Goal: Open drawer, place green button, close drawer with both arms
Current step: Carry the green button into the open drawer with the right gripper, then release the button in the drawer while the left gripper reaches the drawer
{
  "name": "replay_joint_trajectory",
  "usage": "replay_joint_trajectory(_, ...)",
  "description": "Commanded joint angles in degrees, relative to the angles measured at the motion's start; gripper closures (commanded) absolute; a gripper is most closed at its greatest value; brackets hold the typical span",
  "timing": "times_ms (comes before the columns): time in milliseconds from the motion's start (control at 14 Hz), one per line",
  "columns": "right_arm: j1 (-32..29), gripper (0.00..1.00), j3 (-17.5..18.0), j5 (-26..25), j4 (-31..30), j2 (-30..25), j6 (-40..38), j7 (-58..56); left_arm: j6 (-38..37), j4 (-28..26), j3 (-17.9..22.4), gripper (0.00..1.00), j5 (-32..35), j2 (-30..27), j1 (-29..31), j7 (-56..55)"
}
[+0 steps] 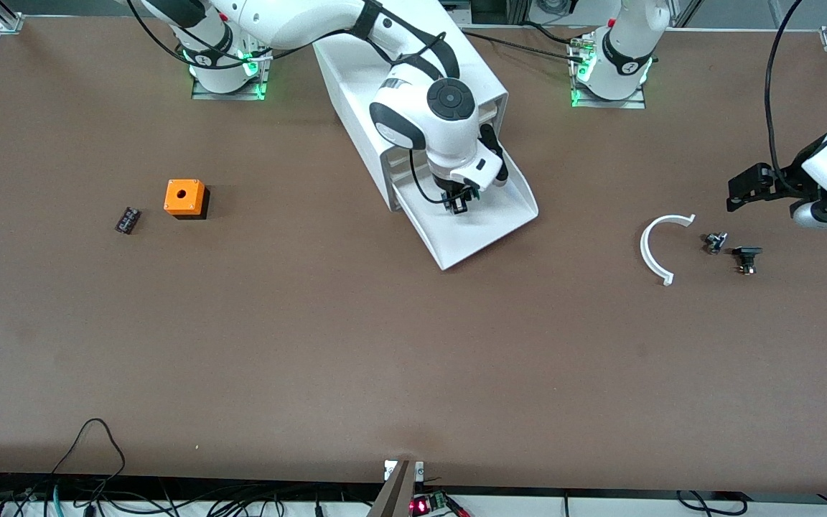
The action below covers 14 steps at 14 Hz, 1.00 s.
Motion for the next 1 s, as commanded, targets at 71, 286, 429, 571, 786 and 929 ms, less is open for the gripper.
replay_joint_trajectory(71, 1.57, 0.65, 0.14, -3.71, 2.12, 2.74, -0.39, -0.65, -1.04, 0.45, -0.21, 0.0, 0.88, -0.48, 0.12, 0.35)
replay_joint_trajectory(286, 2.45, 0.57, -0.03, -3.81, 2.12, 3.27, -0.3, 0.13, -1.04, 0.45, -0.21, 0.0, 0.87, -0.48, 0.2, 0.35)
replay_joint_trajectory(429, 2.71, 0.27, -0.03, -3.81, 2.2, 3.27, -0.3, 2.23, -1.04, 0.45, -0.21, 0.0, 0.87, -0.48, 0.2, 0.35)
replay_joint_trajectory(571, 2.62, 0.0, -0.03, -3.72, 3.08, 3.1, -0.3, 4.09, -0.95, 0.54, -0.21, 0.0, 0.87, -0.39, 0.2, 0.35)
replay_joint_trajectory(786, 2.27, 0.0, 0.23, -3.37, 6.76, 2.13, -2.32, 8.3, 1.68, 0.02, -0.21, 0.0, 0.61, 0.39, 0.03, 0.09)
replay_joint_trajectory(929, 2.1, 0.0, 0.23, -3.19, 11.32, 1.17, -5.82, 9.09, 4.83, -2.08, -0.29, 0.0, -1.31, 1.45, -0.85, -0.61)
